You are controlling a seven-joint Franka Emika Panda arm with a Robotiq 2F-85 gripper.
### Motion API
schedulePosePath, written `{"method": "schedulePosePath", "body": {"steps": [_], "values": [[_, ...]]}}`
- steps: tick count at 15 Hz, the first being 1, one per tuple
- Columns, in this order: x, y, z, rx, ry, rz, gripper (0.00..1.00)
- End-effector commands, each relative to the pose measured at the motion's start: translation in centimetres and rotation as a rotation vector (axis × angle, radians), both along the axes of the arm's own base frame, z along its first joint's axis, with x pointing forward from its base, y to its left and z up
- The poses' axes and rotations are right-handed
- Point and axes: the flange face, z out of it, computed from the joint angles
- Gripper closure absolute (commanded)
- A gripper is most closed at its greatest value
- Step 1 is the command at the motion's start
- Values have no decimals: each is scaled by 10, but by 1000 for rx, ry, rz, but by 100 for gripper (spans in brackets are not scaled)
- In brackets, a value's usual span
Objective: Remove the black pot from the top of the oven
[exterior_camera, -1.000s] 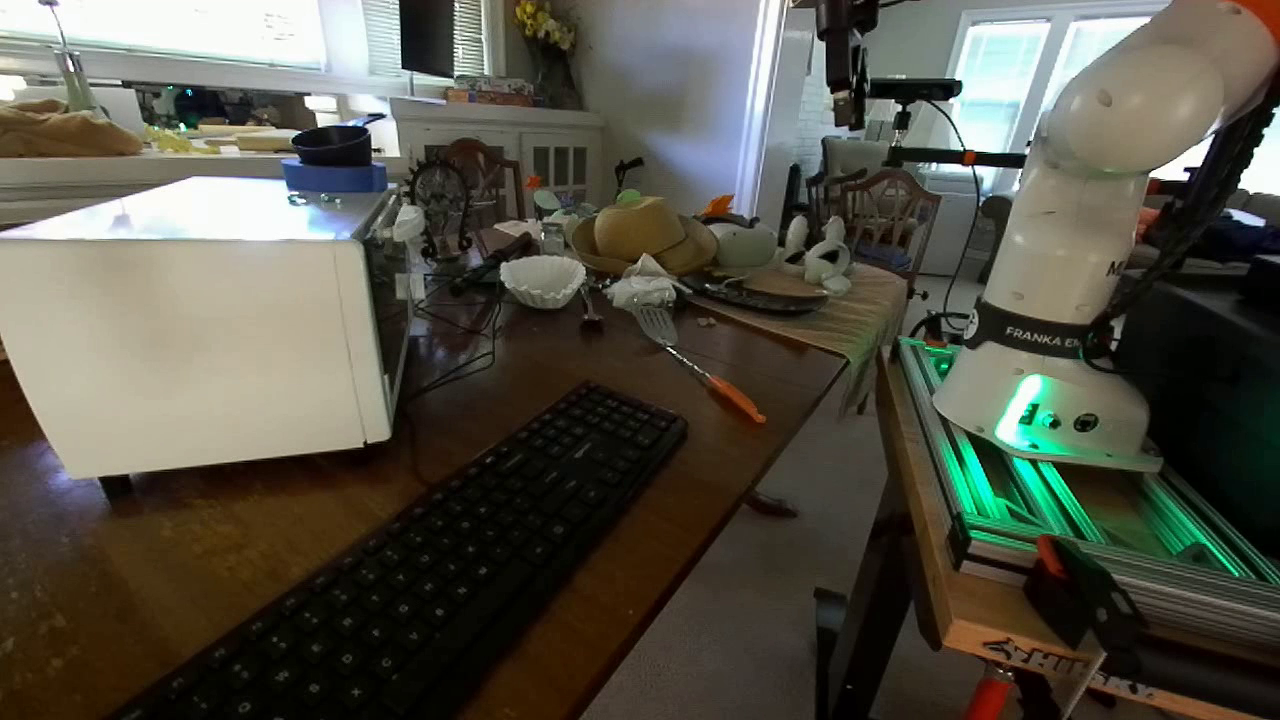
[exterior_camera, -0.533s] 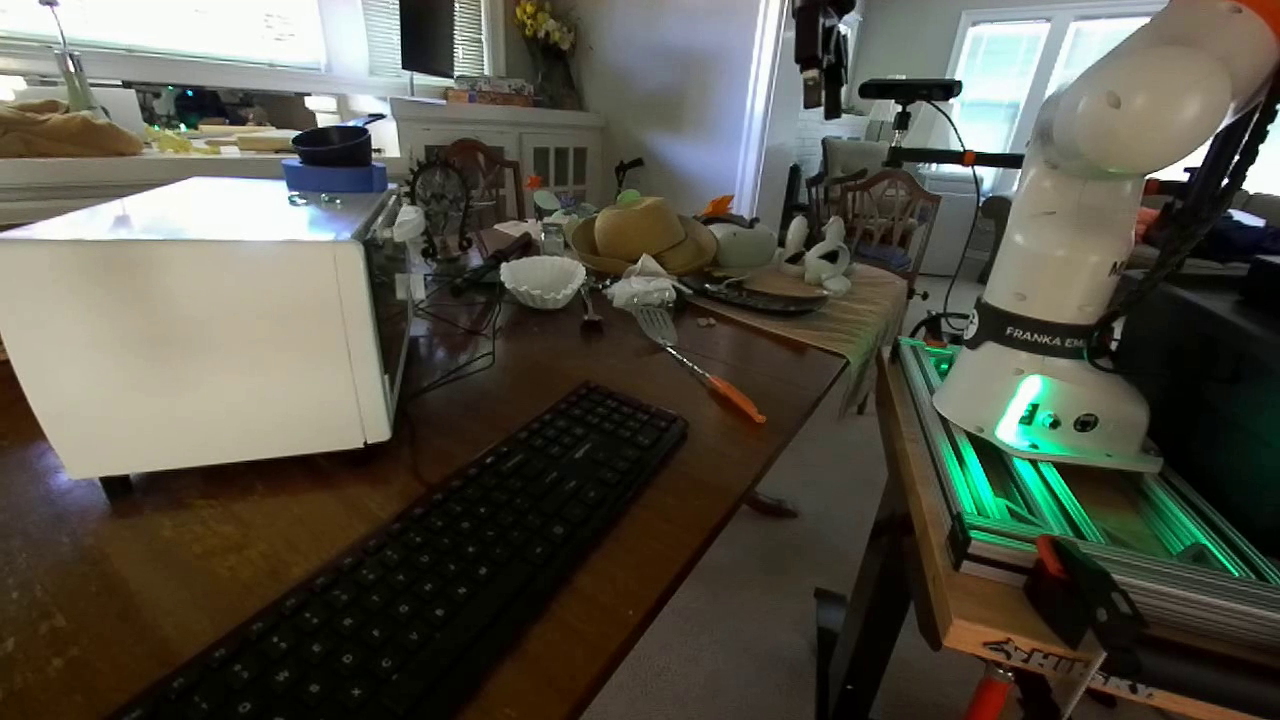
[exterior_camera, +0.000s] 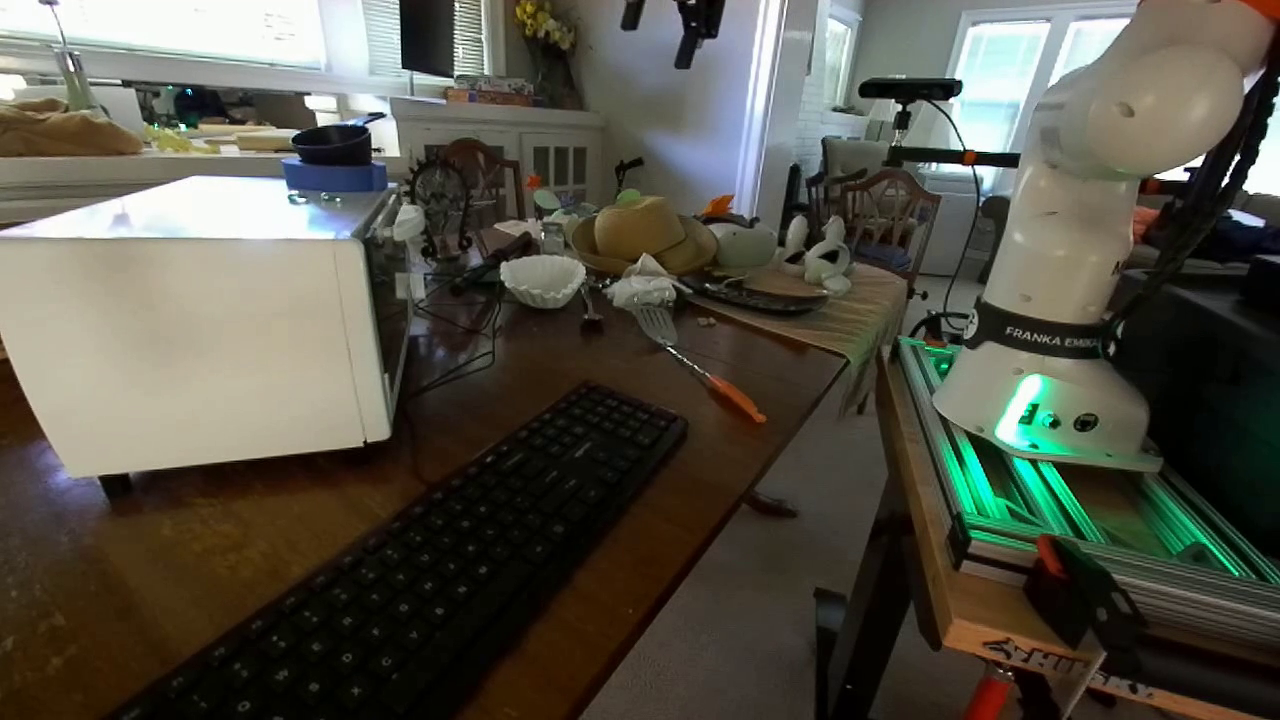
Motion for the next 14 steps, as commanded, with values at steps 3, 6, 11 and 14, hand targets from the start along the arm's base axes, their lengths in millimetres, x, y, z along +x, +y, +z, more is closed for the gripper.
{"method": "schedulePosePath", "body": {"steps": [3, 6, 11, 14], "values": [[84, -10, 10, 96, -156, -204, 0], [123, -10, 5, 171, -227, -287, 0], [139, -8, -3, 190, -251, -337, 0], [145, -7, -9, 188, -246, -338, 0]]}}
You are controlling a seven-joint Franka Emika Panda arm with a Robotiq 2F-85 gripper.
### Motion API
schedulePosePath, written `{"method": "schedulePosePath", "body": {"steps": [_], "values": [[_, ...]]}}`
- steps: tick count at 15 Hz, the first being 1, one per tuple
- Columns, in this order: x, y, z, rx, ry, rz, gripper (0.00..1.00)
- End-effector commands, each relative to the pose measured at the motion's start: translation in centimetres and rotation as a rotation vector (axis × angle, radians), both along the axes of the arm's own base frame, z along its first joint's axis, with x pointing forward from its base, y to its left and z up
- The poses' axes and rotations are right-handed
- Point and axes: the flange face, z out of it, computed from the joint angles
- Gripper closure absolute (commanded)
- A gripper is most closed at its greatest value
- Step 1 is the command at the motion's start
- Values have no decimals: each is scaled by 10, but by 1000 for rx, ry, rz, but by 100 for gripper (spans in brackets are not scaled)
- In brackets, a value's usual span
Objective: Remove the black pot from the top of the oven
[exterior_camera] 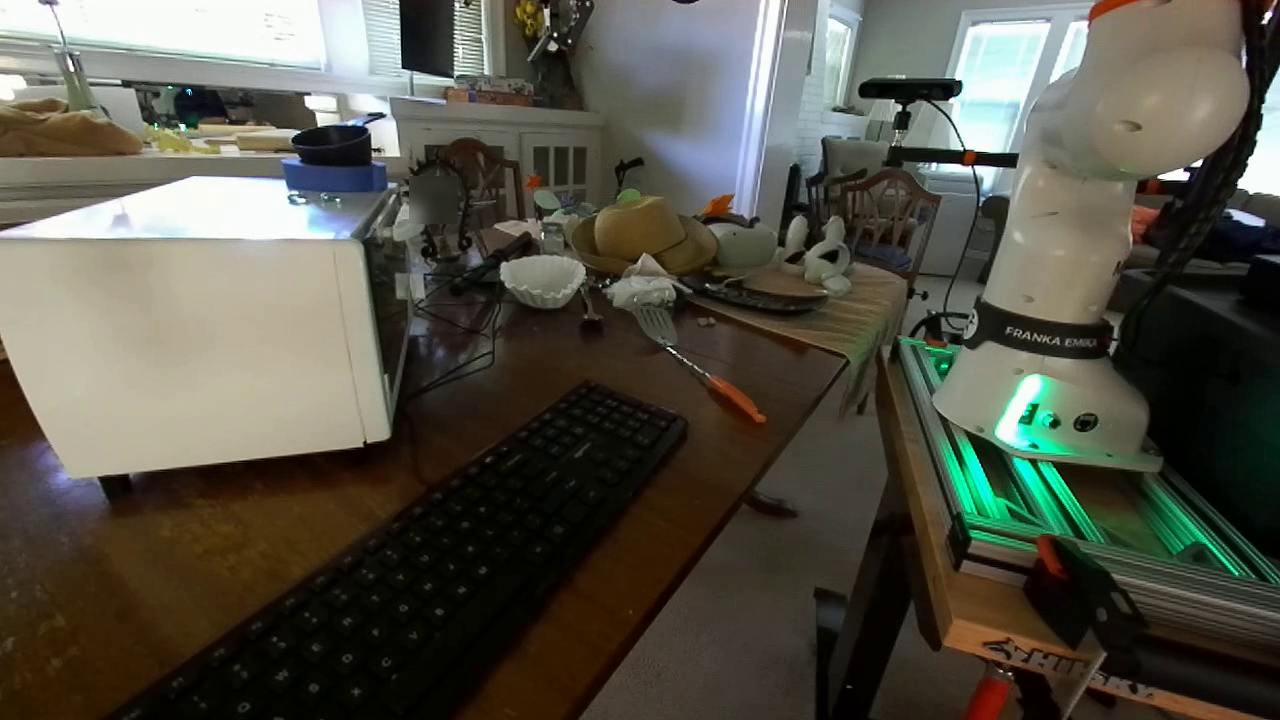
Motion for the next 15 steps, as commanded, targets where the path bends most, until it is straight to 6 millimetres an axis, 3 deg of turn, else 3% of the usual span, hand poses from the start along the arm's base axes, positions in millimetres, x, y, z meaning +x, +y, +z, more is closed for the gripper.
{"method": "schedulePosePath", "body": {"steps": [1, 5, 15], "values": [[-1, -1, 3, 0, -4, -2, 0], [-2, -1, 7, -1, -10, -2, 0], [57, 31, -29, 81, -64, -21, 0]]}}
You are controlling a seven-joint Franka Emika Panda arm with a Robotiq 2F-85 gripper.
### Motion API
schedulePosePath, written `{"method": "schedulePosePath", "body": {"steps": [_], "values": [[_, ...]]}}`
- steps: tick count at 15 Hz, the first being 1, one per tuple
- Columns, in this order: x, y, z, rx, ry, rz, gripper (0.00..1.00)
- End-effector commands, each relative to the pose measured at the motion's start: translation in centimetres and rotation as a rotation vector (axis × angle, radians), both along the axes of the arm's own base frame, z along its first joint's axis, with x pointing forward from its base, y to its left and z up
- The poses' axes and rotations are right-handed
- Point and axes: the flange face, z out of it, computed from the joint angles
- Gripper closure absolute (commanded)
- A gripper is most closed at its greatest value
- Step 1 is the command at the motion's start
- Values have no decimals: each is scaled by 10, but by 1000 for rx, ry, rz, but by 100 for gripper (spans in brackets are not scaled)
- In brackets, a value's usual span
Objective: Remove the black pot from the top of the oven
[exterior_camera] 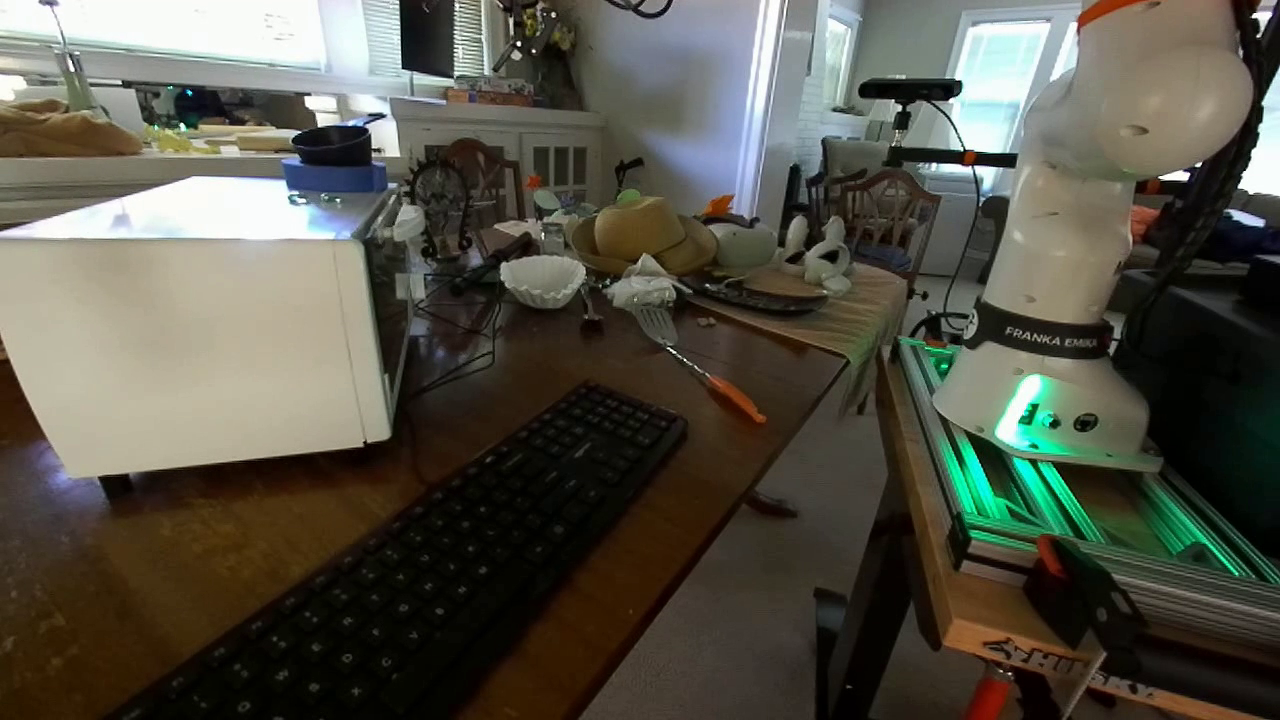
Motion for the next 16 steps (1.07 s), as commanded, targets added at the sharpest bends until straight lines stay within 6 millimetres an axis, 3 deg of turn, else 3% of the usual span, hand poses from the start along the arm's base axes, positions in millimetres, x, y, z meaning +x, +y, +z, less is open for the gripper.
{"method": "schedulePosePath", "body": {"steps": [1, 6, 12, 16], "values": [[32, 16, -21, 30, -49, -20, 0], [59, 28, -44, 57, -33, -111, 0], [74, 48, 0, -70, 8, -205, 0], [90, 55, 13, -157, 53, -254, 0]]}}
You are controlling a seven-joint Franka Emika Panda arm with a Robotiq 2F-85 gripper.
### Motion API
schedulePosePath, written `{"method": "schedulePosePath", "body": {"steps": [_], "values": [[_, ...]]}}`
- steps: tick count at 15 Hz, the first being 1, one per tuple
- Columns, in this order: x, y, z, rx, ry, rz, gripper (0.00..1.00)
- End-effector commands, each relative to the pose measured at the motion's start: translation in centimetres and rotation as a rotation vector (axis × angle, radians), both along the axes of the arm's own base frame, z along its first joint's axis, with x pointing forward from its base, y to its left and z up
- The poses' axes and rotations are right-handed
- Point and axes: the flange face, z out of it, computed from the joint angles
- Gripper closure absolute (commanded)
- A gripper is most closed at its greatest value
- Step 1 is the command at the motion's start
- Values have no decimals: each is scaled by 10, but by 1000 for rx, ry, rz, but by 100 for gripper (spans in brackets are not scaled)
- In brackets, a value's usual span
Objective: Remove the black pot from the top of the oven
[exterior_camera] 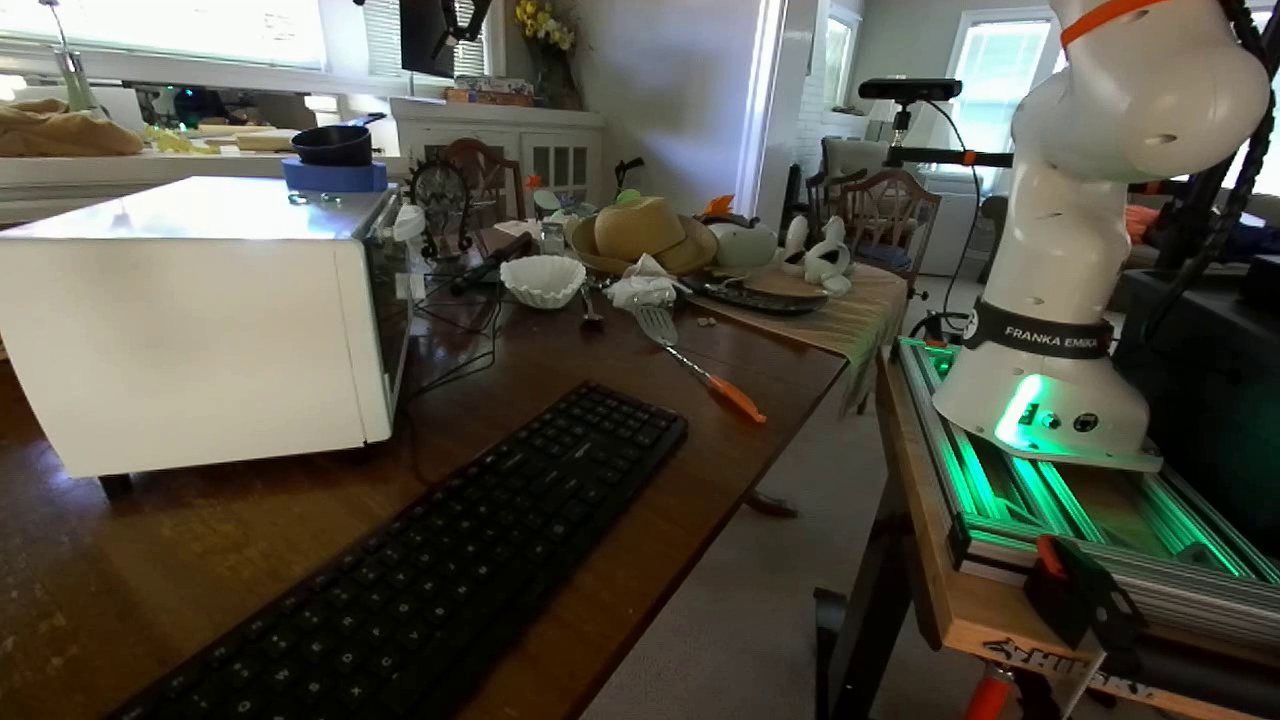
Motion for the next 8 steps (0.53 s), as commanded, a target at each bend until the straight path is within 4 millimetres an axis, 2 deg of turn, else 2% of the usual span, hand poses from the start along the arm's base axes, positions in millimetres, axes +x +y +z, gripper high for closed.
{"method": "schedulePosePath", "body": {"steps": [1, 6, 7, 8], "values": [[23, 6, -2, -38, 52, -57, 0], [44, 15, -15, -66, 103, -87, 0], [31, 9, -11, -46, 82, -62, 0], [36, 11, -14, -50, 86, -65, 0]]}}
